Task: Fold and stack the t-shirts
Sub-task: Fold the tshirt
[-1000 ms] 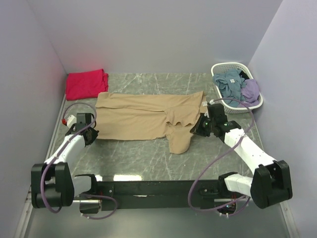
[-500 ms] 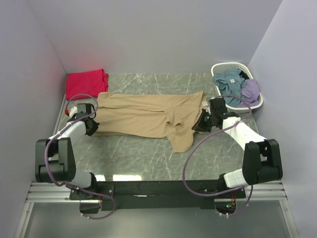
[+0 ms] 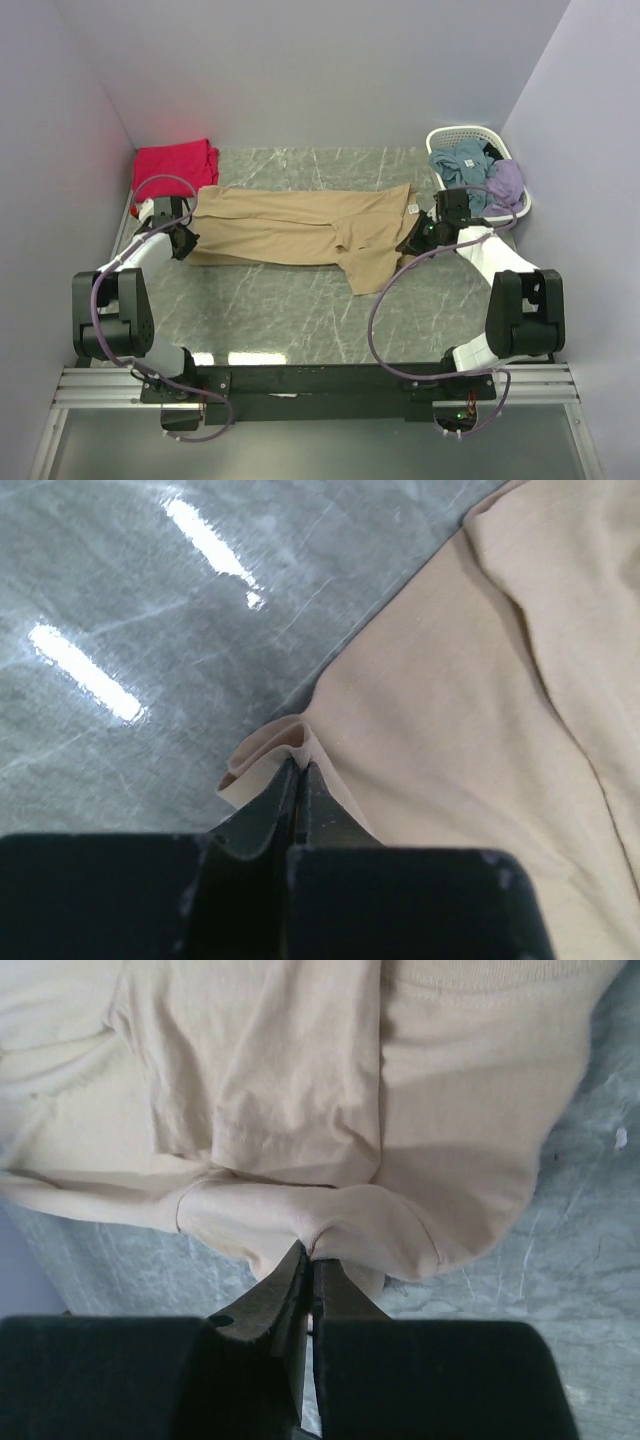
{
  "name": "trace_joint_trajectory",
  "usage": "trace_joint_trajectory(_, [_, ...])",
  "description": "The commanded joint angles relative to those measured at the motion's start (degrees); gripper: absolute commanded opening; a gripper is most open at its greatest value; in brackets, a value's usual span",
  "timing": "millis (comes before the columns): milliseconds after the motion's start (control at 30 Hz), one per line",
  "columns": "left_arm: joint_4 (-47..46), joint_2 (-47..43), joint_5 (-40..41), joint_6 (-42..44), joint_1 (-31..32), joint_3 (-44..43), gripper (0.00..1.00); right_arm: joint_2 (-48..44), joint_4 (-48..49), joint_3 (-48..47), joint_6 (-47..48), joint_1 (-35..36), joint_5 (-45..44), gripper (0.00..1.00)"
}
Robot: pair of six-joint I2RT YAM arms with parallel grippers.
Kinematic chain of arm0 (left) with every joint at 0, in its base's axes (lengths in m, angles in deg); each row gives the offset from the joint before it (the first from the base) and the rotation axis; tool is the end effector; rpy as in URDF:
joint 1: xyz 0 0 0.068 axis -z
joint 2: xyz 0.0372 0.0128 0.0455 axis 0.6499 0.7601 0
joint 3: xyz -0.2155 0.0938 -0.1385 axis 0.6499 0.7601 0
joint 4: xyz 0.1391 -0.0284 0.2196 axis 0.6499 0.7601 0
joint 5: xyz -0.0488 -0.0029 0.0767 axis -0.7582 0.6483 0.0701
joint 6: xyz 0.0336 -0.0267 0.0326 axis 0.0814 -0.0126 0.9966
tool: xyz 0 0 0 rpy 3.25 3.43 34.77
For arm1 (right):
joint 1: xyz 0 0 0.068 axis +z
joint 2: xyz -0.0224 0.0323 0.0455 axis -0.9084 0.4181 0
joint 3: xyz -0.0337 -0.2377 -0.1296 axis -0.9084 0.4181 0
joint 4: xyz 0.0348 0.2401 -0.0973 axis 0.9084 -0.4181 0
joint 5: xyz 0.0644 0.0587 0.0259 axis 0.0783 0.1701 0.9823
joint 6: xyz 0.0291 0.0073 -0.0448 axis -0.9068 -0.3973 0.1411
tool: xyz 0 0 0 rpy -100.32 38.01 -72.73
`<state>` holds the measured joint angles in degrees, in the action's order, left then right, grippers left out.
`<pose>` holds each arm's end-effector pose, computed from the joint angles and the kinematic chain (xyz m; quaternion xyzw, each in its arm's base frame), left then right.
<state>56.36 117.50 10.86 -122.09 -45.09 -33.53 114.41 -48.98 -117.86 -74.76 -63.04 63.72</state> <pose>0.2940 0.0317 0.1881 -0.4431 0.8361 -0.0069 0.3234 0.2936 0.0251 0.2045 0.1730 0.9242 0.2598 0.2200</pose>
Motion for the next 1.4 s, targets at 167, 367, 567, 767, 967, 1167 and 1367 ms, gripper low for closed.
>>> trace_joint_trajectory(167, [-1.4,3.2,-0.3,1.8,-0.4,-4.6,0.01,5.0,1.5,-7.4,0.9,-2.0,4.5,0.00])
trace_joint_trajectory(367, [-1.9,7.4,0.0,1.6,-0.4,-6.9,0.01,8.8,1.2,-10.7,1.1,-3.6,4.9,0.00])
trace_joint_trajectory(567, [-3.1,9.8,-0.8,2.7,-0.3,-9.4,0.01,11.3,1.6,-12.9,1.0,-4.6,3.3,0.00])
trace_joint_trajectory(767, [-4.8,12.2,-2.5,3.5,-0.4,-11.6,0.05,16.7,1.2,-16.5,0.6,-5.0,2.4,0.09])
trace_joint_trajectory(967, [-5.4,12.7,-1.4,3.9,-0.3,-11.8,0.73,19.8,1.4,-19.4,0.5,-5.2,0.7,0.64])
trace_joint_trajectory(1167, [-7.7,8.2,0.2,3.4,-0.3,-10.5,0.91,10.3,3.5,-16.1,2.7,-5.1,-4.8,0.66])
trace_joint_trajectory(1367, [-6.3,1.2,0.5,3.1,0.7,-9.5,0.95,2.7,0.4,-12.1,3.7,-4.9,-3.7,0.67])
